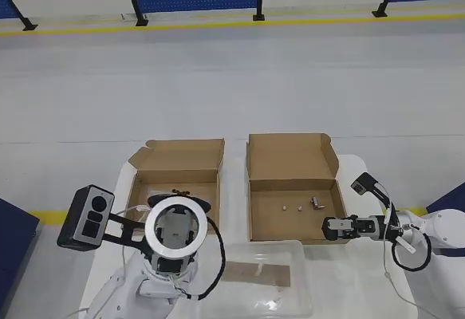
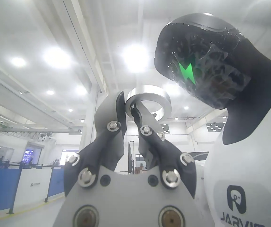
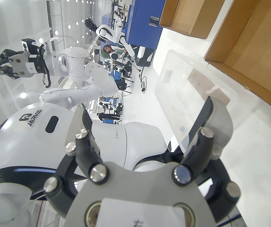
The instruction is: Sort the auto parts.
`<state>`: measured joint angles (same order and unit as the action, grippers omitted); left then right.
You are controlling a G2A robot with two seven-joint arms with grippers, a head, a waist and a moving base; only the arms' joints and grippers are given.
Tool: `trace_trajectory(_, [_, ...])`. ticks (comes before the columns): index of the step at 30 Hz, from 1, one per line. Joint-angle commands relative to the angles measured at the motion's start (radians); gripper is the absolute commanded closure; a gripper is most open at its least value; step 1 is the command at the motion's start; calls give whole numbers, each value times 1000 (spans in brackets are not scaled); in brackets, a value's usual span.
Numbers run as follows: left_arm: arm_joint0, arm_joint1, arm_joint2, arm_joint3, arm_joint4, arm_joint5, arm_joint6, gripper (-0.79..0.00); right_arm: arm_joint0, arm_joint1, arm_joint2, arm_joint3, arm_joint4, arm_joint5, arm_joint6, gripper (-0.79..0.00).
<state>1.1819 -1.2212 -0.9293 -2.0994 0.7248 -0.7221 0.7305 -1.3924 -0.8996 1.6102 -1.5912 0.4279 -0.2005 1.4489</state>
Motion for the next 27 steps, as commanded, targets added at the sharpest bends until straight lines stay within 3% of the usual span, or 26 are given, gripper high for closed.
trace_trajectory(1, [2,-4,-2,4,-7,-4,-4,0,0,0,0,0,0,0,0,-785])
trace_trajectory(8, [8,-18,-7,5,-61,-26,-8,0,0,0,0,0,0,0,0,-785])
trace_trajectory(21, [9,-19,-7,4,-62,-26,-10,0,0,0,0,0,0,0,0,-785])
trace_trajectory(27, [52,-15,-65,33,-50,8,-87,0,0,0,0,0,0,0,0,-785])
